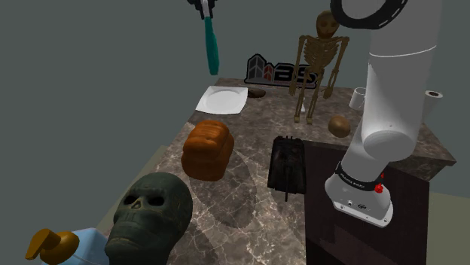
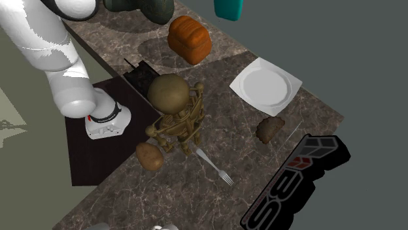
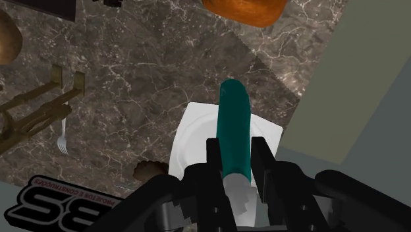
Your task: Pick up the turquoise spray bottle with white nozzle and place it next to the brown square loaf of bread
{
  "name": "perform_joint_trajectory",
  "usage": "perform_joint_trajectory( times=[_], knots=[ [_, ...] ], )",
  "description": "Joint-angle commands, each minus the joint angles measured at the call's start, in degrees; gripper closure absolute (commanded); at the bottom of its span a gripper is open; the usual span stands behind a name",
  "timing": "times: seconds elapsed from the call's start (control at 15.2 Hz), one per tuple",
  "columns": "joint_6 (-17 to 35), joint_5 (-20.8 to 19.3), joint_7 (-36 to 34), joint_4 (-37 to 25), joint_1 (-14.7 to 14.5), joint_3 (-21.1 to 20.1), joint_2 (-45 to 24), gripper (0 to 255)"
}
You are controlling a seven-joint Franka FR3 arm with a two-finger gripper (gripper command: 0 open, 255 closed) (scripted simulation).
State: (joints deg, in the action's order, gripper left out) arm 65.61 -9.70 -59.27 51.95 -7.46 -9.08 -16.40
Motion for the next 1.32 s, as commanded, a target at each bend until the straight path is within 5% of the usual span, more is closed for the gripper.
perform_joint_trajectory(
  times=[0.0,1.25],
  knots=[
    [2.5,0.5,-0.5,4.6,0.3,-0.1,2.1,255],
    [21.8,2.6,-1.7,33.2,2.0,0.3,11.5,255]
  ],
)
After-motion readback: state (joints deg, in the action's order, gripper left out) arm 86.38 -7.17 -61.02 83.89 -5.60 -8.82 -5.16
